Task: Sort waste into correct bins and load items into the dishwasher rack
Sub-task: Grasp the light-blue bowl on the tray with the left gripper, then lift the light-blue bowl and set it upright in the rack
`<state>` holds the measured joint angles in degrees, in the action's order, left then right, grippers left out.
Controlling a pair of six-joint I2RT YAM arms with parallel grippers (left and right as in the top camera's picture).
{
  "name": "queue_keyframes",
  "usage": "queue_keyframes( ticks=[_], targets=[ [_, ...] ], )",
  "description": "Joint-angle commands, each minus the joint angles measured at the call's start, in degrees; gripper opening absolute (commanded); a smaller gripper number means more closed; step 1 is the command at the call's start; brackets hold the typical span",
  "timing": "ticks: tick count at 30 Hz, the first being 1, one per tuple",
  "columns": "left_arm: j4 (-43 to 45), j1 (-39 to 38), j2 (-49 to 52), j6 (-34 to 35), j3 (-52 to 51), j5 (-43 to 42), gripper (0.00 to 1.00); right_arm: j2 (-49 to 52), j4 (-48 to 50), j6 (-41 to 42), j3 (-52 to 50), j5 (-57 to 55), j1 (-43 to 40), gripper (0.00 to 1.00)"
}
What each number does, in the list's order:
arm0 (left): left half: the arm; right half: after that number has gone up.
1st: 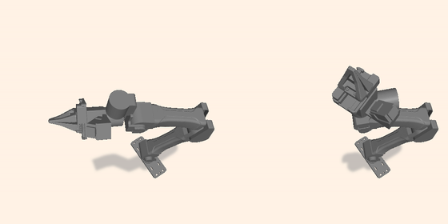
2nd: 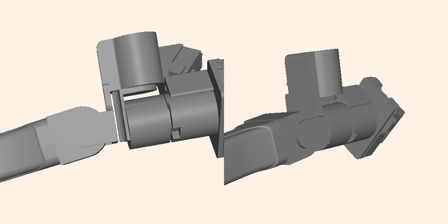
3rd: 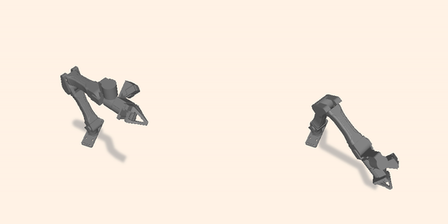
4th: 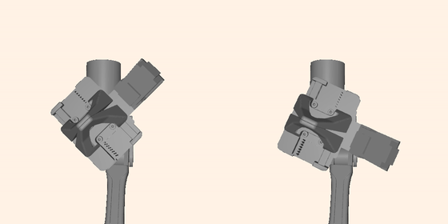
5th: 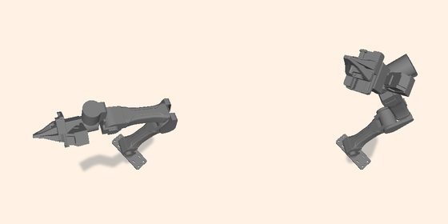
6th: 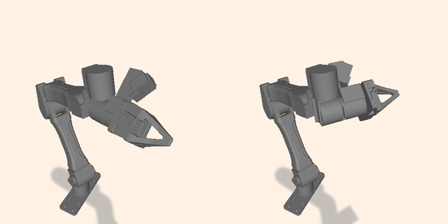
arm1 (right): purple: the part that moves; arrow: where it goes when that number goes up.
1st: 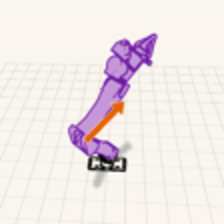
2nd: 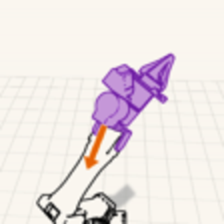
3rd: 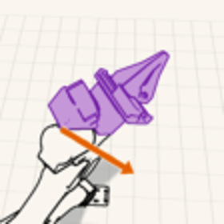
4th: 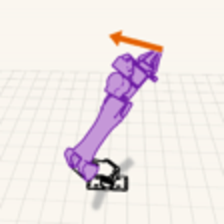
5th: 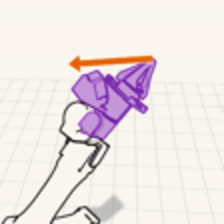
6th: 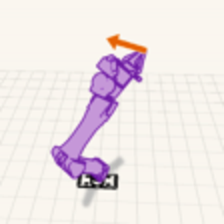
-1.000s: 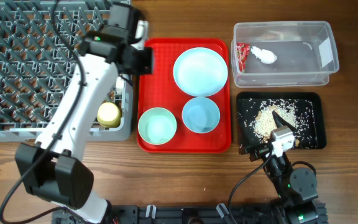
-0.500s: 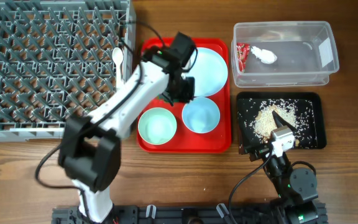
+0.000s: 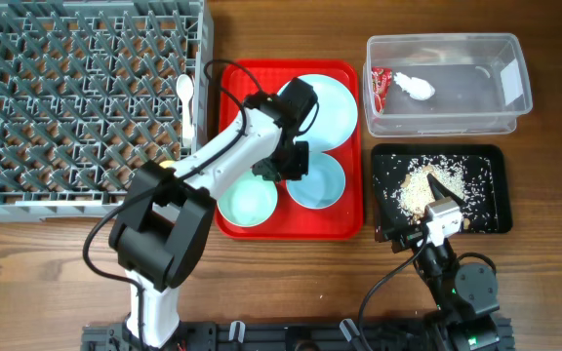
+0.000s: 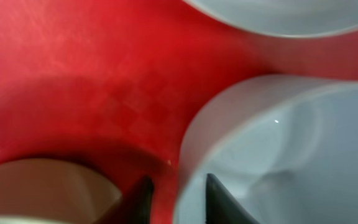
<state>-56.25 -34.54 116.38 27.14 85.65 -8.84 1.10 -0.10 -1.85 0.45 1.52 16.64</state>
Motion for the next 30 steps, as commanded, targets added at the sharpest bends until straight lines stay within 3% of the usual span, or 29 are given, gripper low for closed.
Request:
queue_keyframes(
  ticks=[1, 6, 9, 11, 15, 17, 25, 27, 30],
  targets=[
    [1.60, -0.07, 0.61, 0.22, -0.98, 0.98, 0.04, -0.83, 0.28, -0.79, -0.15, 1.11, -0.44, 1.00],
    [1.49, 0.57, -1.09, -3.45, 0.02, 1.40, 0.04, -0.83, 0.28, -0.81, -0.15, 1.11, -0.44, 1.00],
    [-2.23, 1.46, -3.63, -3.80, 2.62, 6.78, 0.04, -0.83, 0.28, -0.79, -0.15, 1.11, -0.44, 1.00],
    [-6.43, 2.25, -5.77, -3.82, 5.62, 12.72, 0.04, -0.83, 0.28, -0.79, -0.15, 1.11, -0.44, 1.00],
    [-16.00, 3.63, -10.97, -3.80, 12.85, 35.39, 0.04, -0.83, 0.28, -0.79, -0.15, 1.11, -0.44, 1.00],
    [-16.70, 3.76, -13.22, -3.80, 13.62, 46.60, 0.04, -0.83, 0.28, -0.79, -0.15, 1.11, -0.44, 1.00],
    [-14.08, 5.73, -12.35, -3.76, 13.57, 76.35, 0.04, -0.83, 0.28, -0.76, -0.15, 1.11, -0.44, 1.00],
    [-11.37, 7.32, -11.19, -3.78, 13.57, 80.91, 0.04, -0.83, 0.28, -0.79, -0.15, 1.11, -0.44, 1.00],
    [-5.90, 10.32, -9.20, -4.83, 13.57, 81.40, 0.04, -0.83, 0.28, -0.79, -0.15, 1.11, -0.44, 1.00]
  ],
)
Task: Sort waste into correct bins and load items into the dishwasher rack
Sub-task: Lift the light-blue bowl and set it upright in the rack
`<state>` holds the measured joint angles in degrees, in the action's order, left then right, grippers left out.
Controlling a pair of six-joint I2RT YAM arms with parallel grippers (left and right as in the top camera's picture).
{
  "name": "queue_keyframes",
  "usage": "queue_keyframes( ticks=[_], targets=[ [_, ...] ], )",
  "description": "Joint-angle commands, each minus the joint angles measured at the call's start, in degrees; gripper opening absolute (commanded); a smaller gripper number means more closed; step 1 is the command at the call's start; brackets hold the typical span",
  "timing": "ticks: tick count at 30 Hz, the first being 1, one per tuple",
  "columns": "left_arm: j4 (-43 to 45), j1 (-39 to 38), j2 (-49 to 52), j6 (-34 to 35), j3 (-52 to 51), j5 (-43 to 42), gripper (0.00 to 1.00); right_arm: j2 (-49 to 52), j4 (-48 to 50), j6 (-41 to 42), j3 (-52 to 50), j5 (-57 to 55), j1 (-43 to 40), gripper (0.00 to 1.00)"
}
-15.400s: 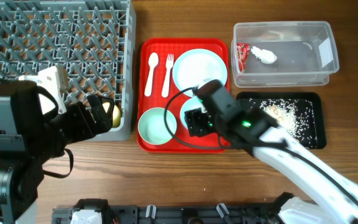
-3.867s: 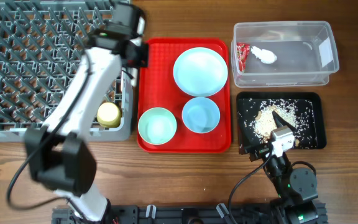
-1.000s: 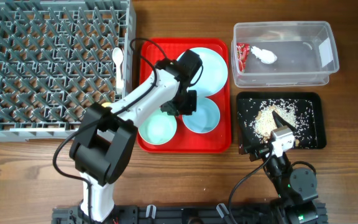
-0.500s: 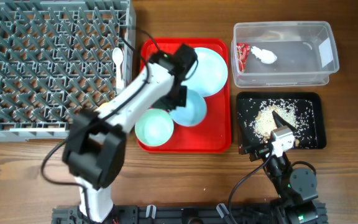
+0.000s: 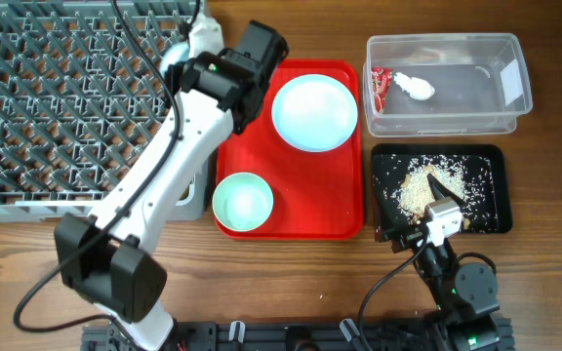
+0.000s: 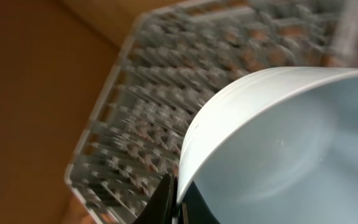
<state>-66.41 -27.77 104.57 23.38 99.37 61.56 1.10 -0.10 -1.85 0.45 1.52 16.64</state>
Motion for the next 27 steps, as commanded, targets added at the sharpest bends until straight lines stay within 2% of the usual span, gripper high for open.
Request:
queue_keyframes(
  ticks=[1, 4, 12, 27],
  targets=[
    [6.32, 4.57, 3.43, -3.15, -0.15, 11.02, 0.04, -0.83, 0.28, -0.79, -0.15, 1.11, -0.44, 1.00],
    [10.51, 7.34, 6.05, -8.28, -0.15, 12.87, 0.04, -0.83, 0.28, -0.76, -0.15, 1.11, -0.44, 1.00],
    [14.51, 12.44, 12.11, -8.44, -0.15, 13.49, 0.04, -0.83, 0.28, -0.81, -0.15, 1.14, -0.44, 1.00],
    [15.82, 10.78, 19.71, -8.44, -0.15, 12.24, 0.04, -0.83, 0.28, -0.79, -0.15, 1.11, -0.44, 1.00]
  ],
)
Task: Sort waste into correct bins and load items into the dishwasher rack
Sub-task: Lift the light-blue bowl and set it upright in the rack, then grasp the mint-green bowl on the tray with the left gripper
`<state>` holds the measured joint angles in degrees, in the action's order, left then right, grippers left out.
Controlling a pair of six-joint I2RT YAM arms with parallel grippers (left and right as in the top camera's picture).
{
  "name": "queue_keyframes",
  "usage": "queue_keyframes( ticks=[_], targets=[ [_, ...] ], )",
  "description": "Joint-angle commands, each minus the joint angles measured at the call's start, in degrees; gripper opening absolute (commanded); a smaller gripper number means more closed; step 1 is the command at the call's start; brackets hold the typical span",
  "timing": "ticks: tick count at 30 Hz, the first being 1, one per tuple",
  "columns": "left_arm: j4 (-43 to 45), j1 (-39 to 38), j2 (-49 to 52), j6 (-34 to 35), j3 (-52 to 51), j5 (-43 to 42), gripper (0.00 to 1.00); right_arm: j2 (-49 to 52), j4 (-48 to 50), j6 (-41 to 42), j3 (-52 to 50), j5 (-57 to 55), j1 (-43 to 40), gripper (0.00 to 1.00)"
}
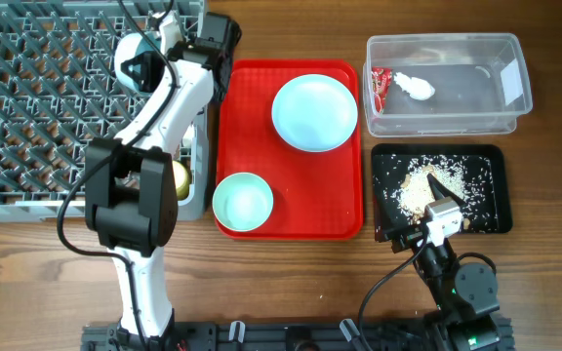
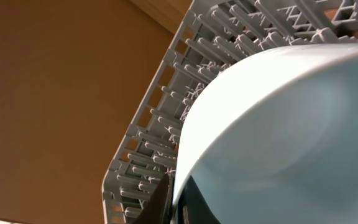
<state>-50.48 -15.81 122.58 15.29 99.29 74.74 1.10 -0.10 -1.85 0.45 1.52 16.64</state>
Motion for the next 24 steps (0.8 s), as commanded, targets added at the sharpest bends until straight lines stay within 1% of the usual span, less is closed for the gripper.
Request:
queue_keyframes(
  ticks=[1, 8, 10, 11, 14, 17, 20, 22, 24],
  targets=[
    [-0.13, -1.51, 1.70, -0.35, -0.07, -0.96, 0.04, -0.83, 0.28, -0.79, -0.15, 1.11, -0.44, 1.00],
    [-2.67, -5.03, 1.73, -0.02, -0.07, -4.26, 0.04, -0.83, 0.28, -0.79, -0.15, 1.11, -0.44, 1.00],
    [-2.97, -5.42, 1.70, -0.02, -0.07, -5.27, 0.07, -0.83, 0.28, -0.79, -0.15, 1.11, -0.44, 1.00],
    [-3.74, -5.66, 1.70, 0.15, -0.07, -5.57, 0.10, -0.83, 0.26, -0.79, -0.15, 1.11, -0.44, 1.00],
    [-6.01, -6.14, 1.70, 0.57, -0.04, -7.63, 0.27, -0.83, 0.28, -0.79, -0.15, 1.11, -0.44, 1.00],
    [-8.04, -6.88, 1.70, 0.55, -0.04, -12.07, 0.35, -0.83, 0.28, -0.83, -0.15, 1.11, -0.44, 1.00],
    [-8.74, -8.24, 1.44, 0.55, -0.04, -12.83, 0.52, -0.83, 0.28, -0.79, -0.15, 1.14, -0.44, 1.00],
    [-8.96, -9.79, 0.61, 0.50, -0.04, -12.81, 0.61, -0.83, 0.28, -0.76, -0.15, 1.11, -0.44, 1.00],
    [-9.25, -11.58, -0.81, 0.48, -0.02, -12.83, 0.65, -0.83, 0.28, -0.81, -0.15, 1.11, -0.44, 1.00]
  ],
)
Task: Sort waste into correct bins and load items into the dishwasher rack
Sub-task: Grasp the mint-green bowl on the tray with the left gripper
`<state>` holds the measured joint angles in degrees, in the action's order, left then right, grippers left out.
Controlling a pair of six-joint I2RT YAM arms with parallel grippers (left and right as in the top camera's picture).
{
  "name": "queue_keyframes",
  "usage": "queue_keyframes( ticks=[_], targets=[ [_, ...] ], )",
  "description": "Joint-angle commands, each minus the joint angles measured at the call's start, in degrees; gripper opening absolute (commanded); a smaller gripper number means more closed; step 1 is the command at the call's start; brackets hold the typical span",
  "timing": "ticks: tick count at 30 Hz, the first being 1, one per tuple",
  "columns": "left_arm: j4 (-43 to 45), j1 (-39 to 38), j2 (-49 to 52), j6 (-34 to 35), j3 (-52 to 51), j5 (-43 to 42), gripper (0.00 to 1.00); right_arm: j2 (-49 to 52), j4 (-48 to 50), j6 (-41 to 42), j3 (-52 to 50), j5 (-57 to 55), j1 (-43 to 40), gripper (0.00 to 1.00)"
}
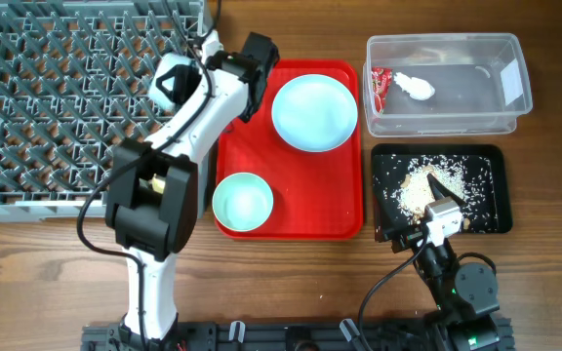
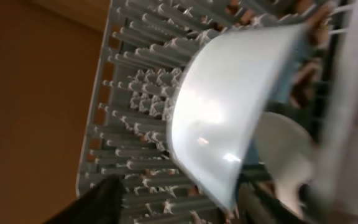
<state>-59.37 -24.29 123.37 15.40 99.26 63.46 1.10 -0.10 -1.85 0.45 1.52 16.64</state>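
Observation:
A pale blue bowl [image 1: 174, 78] [image 2: 229, 106] stands tilted on its edge among the tines at the right side of the grey dishwasher rack [image 1: 66, 107]. My left gripper [image 1: 215, 63] [image 2: 179, 190] is just right of it, open, its dark fingers [image 2: 104, 199] spread wide and off the bowl. A white spoon [image 2: 284, 155] lies in the rack beside the bowl. On the red tray [image 1: 291, 219] sit a pale blue plate [image 1: 313, 112] and a small bowl [image 1: 243, 200]. My right gripper [image 1: 437, 210] rests at the black tray; its jaws are too small to read.
A clear plastic bin [image 1: 447, 58] at the back right holds a red wrapper and white crumpled waste. In front of it a black tray [image 1: 491, 219] holds scattered rice. The left arm stretches from the front table edge up along the rack's right side.
My left gripper was shut on the bowl's rim over the rack. Now it is open and the bowl stands in the rack by itself. The gripper has shifted right, toward the tray's corner.
First my left fingers were astride the rim of a bowl on the red tray. Then the bowl was held off the tray at the rack's right edge, then farther over the rack. Now it stands in the rack, let go. The right arm has stayed still.

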Motion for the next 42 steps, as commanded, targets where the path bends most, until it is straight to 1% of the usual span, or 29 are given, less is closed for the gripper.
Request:
queue_keyframes(
  ticks=[1, 3, 5, 9, 10, 12, 14, 17, 19, 20, 21, 23, 25, 27, 29, 32, 35, 38, 40, 42],
  targets=[
    [-0.46, -3.96, -2.45, 0.37, 0.00, -1.81, 0.66, -0.83, 0.28, -0.79, -0.15, 1.14, -0.44, 1.00],
    [-0.46, -5.55, -4.37, 0.39, 0.00, -4.63, 0.68, -0.83, 0.26, -0.81, -0.15, 1.11, -0.44, 1.00],
    [-0.42, -6.75, -6.54, 0.42, 0.00, -10.10, 0.68, -0.83, 0.28, -0.79, -0.15, 1.11, -0.44, 1.00],
    [-1.05, -7.76, -11.37, 0.46, 0.00, -23.76, 0.64, -0.83, 0.28, -0.76, -0.15, 1.11, -0.44, 1.00],
    [-1.99, -7.74, -13.16, 0.46, 0.00, -29.68, 0.61, -0.83, 0.28, -0.81, -0.15, 1.11, -0.44, 1.00],
    [-5.29, -7.37, -16.61, 0.94, 0.00, -39.98, 0.56, -0.83, 0.28, -0.76, -0.15, 1.11, -0.44, 1.00],
    [-8.72, -6.69, -19.45, 3.26, 0.00, -45.90, 0.55, -0.83, 0.28, -0.76, -0.15, 1.11, -0.44, 1.00],
    [-14.29, -4.74, -23.98, 4.57, -0.02, -56.02, 0.59, -0.83, 0.28, -0.79, -0.15, 1.14, -0.44, 1.00],
    [-18.97, -3.39, -25.70, 4.57, -0.04, -61.86, 0.56, -0.83, 0.28, -0.79, -0.15, 1.11, -0.44, 1.00],
    [-21.22, -3.02, -25.88, 4.57, -0.04, -63.32, 0.55, -0.83, 0.28, -0.79, -0.15, 1.11, -0.44, 1.00],
    [-23.21, -2.80, -25.88, 4.57, -0.20, -64.19, 0.54, -0.83, 0.28, -0.79, -0.15, 1.11, -0.44, 1.00],
    [-24.28, -2.93, -25.88, 4.57, -2.12, -64.50, 0.52, -0.83, 0.28, -0.79, -0.15, 1.11, -0.44, 1.00],
    [-23.85, -3.37, -25.88, 4.66, -6.47, -64.50, 0.50, -0.83, 0.28, -0.79, -0.15, 1.11, -0.44, 1.00],
    [-22.21, -3.39, -25.88, 6.19, -10.97, -64.48, 0.48, -0.83, 0.28, -0.79, -0.15, 1.11, -0.44, 1.00],
    [-17.88, -3.02, -25.88, 8.09, -18.53, -64.50, 0.47, -0.83, 0.28, -0.79, -0.15, 1.14, -0.44, 1.00],
    [-10.78, -2.21, -25.88, 9.35, -26.67, -64.02, 0.46, -0.83, 0.26, -0.76, -0.15, 1.11, -0.44, 1.00],
    [-3.98, -1.81, -25.88, 9.35, -31.10, -61.61, 0.44, -0.83, 0.28, -0.79, -0.15, 1.11, -0.44, 1.00],
    [-0.04, -1.86, -25.88, 10.67, -34.05, -55.69, 0.43, -0.83, 0.28, -0.76, -0.15, 1.14, -0.44, 1.00],
    [1.81, -1.84, -25.86, 10.82, -35.63, -53.37, 0.43, -0.83, 0.28, -0.79, -0.15, 1.11, -0.44, 1.00],
    [3.37, -1.86, -25.86, 10.84, -37.42, -51.98, 0.39, -0.83, 0.28, -0.79, -0.15, 1.11, -0.44, 1.00]
  ],
)
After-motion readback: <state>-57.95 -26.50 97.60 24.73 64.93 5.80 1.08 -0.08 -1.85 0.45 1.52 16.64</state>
